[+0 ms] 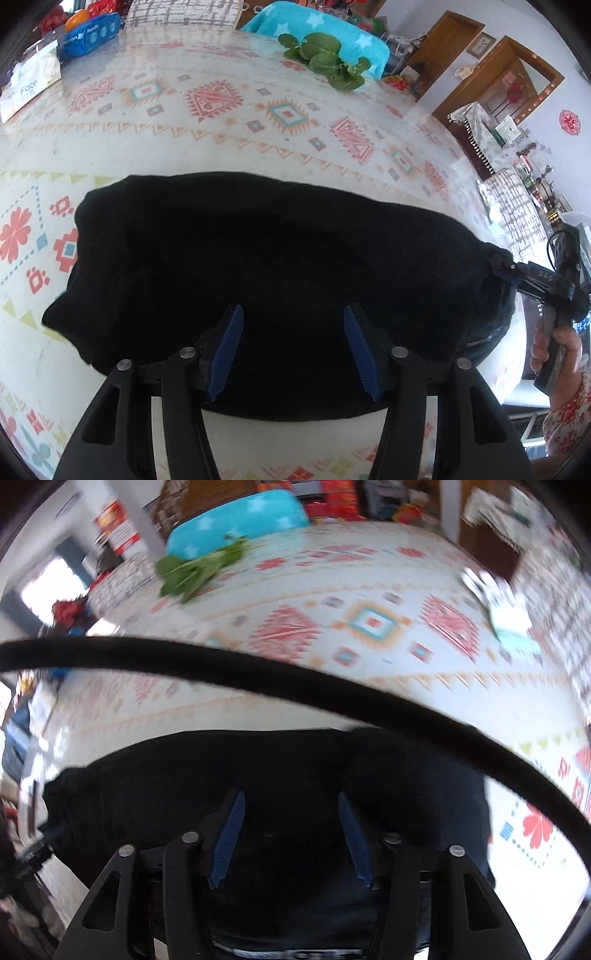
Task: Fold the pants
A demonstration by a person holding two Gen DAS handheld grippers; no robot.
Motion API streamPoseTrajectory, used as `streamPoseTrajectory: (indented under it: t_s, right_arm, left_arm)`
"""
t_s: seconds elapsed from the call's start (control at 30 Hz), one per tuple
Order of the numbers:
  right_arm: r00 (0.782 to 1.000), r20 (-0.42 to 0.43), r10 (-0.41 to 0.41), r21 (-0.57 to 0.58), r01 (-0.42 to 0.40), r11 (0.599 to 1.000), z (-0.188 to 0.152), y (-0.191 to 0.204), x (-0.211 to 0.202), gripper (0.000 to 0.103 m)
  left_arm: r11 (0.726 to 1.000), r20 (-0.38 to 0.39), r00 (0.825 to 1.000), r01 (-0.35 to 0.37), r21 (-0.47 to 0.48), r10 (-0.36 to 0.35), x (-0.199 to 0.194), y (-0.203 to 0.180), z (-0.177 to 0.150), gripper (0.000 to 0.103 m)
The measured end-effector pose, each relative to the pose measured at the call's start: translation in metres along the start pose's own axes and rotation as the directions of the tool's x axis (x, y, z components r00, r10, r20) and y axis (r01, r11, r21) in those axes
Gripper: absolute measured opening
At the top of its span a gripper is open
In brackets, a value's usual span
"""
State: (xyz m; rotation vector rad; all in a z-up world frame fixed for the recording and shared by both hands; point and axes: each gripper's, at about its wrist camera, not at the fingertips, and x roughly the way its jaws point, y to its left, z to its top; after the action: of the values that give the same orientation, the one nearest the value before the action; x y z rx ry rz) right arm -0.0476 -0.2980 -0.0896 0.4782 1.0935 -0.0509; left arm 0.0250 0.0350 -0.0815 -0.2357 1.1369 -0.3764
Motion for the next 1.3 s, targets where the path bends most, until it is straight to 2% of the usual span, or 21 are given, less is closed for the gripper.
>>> streamPoseTrajectory:
  t_s: [0.07,0.13,0.2,0.27,0.37,0.5,0.57,0.6,0.67,0.73,0.83,0.93,1.0,1.03,1.1,1.17,1.23,1.3]
  right_arm:
    - [0.994,0.071,0.087,0.073,-0.092,0.993,0.002,-0.022,-0.028,0.044]
    - [0.988,0.135,0.068,0.085,-0.080,0.993,-0.002,-0.035,-0.051,0.045]
    - [0.986,0.165,-0.016,0.100,-0.001,0.995,-0.005,-0.052,-0.068,0.049]
    - [0.987,0.155,-0.052,0.092,0.038,0.995,-0.014,-0.064,-0.074,0.049]
    - [0.992,0.118,-0.032,0.072,0.024,0.997,-0.030,-0.071,-0.069,0.049]
    - [0.996,0.067,-0.058,0.033,0.056,0.998,-0.039,-0.064,-0.044,0.049]
    - [0.993,0.043,-0.106,0.016,0.106,0.994,-0.038,-0.063,-0.028,0.044]
    - [0.994,0.043,-0.105,0.021,0.104,0.994,-0.039,-0.064,-0.029,0.042]
    - [0.996,0.044,-0.084,0.028,0.083,0.996,-0.040,-0.070,-0.035,0.029]
    - [0.994,0.050,-0.092,0.018,0.092,0.996,-0.043,-0.075,-0.040,0.024]
    - [0.993,0.050,-0.105,0.035,0.103,0.994,-0.051,-0.086,-0.050,0.022]
    - [0.988,0.032,-0.154,0.070,0.151,0.986,-0.057,-0.098,-0.053,0.023]
    - [0.990,0.019,-0.141,0.098,0.138,0.986,-0.056,-0.105,-0.054,0.030]
    - [0.990,0.027,-0.135,0.118,0.131,0.984,-0.056,-0.107,-0.060,0.039]
    - [0.988,0.100,-0.116,0.124,0.103,0.987,-0.057,-0.101,-0.077,0.043]
    - [0.977,0.172,-0.127,0.073,0.116,0.991,-0.057,-0.081,-0.092,0.043]
    - [0.980,0.179,-0.086,0.001,0.087,0.996,-0.059,-0.060,-0.091,0.043]
    - [0.986,0.150,-0.073,-0.059,0.083,0.995,-0.061,-0.042,-0.079,0.043]
  left_arm:
    - [1.000,0.020,1.000,0.005,0.023,-0.005,-0.009,-0.012,0.000,0.056]
    - [0.998,0.033,0.999,0.009,0.062,-0.011,-0.015,-0.031,0.001,0.056]
    - [0.995,0.037,0.999,0.022,0.093,-0.025,-0.013,-0.049,0.005,0.056]
    - [0.991,0.032,0.999,0.033,0.131,-0.037,-0.007,-0.073,0.007,0.056]
    - [0.981,0.021,0.998,0.059,0.183,-0.064,0.001,-0.106,0.004,0.056]
    - [0.965,-0.002,0.997,0.071,0.253,-0.073,0.013,-0.139,-0.002,0.056]
    - [0.960,-0.005,0.997,0.070,0.272,-0.071,0.015,-0.150,-0.006,0.056]
    - [0.959,-0.004,0.997,0.073,0.274,-0.074,0.015,-0.152,-0.007,0.056]
    - [0.960,-0.001,0.997,0.070,0.270,-0.072,0.015,-0.153,-0.010,0.056]
    - [0.965,0.001,0.998,0.063,0.256,-0.065,0.015,-0.151,-0.012,0.056]
    - [0.971,0.014,0.999,0.047,0.233,-0.051,0.012,-0.146,-0.014,0.056]
    - [0.979,0.022,0.999,0.030,0.202,-0.036,0.011,-0.137,-0.016,0.056]
    - [0.981,0.029,0.999,0.013,0.193,-0.018,0.011,-0.132,-0.017,0.056]
    - [0.981,0.036,0.999,-0.003,0.193,-0.004,0.011,-0.130,-0.019,0.056]
    - [0.980,0.041,0.999,-0.035,0.197,0.027,0.013,-0.128,-0.023,0.056]
    - [0.978,0.040,0.998,-0.063,0.197,0.057,0.018,-0.123,-0.027,0.056]
    - [0.978,0.034,0.997,-0.080,0.192,0.075,0.023,-0.118,-0.030,0.056]
    - [0.976,0.026,0.994,-0.107,0.188,0.104,0.030,-0.114,-0.033,0.056]
